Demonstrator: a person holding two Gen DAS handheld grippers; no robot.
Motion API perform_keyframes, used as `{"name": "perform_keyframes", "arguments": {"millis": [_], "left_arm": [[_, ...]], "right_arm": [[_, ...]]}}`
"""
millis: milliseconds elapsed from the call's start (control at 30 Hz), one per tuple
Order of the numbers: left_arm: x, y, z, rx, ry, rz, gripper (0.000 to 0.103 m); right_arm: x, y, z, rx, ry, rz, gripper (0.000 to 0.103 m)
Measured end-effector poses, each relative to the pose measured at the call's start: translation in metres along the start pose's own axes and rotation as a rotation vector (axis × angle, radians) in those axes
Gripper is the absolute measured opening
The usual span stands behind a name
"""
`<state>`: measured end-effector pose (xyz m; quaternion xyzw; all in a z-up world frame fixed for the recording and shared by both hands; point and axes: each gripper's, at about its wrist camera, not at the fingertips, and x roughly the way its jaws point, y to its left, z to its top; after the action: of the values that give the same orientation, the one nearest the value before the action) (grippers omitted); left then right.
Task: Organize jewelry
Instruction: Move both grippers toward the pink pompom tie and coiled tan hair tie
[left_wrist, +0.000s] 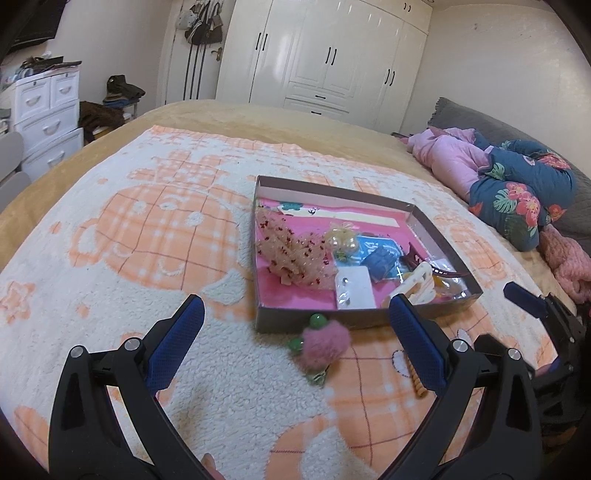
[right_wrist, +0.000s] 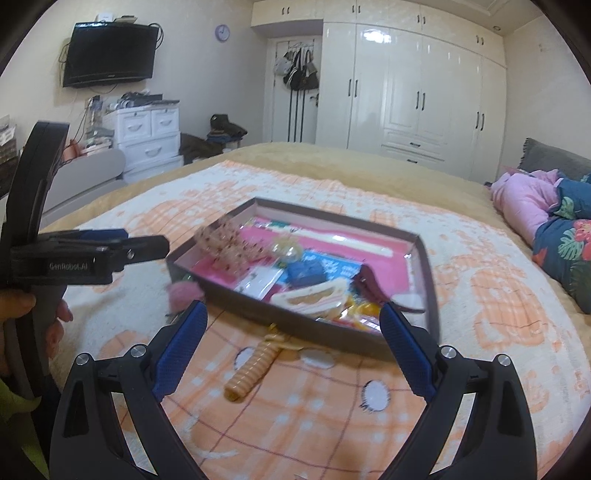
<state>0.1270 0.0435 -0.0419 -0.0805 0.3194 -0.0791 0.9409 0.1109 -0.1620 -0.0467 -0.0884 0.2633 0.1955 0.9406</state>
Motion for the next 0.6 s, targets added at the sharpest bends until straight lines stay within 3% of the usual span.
{"name": "perform_keyframes", "arguments": {"millis": [300,600], "left_arm": [[0.012,0.008,-0.012,-0.006,0.046,-0.002,0.091],[0.03,0.007,-0.023,-0.005,0.102,-0.024,0.091]], "right_arm": [[0.025,0.008,-0.017,0.023,0.088,0.048,0.09],[0.053,0.006,-0.028,0.094,0.202,0.097,0.066]]}}
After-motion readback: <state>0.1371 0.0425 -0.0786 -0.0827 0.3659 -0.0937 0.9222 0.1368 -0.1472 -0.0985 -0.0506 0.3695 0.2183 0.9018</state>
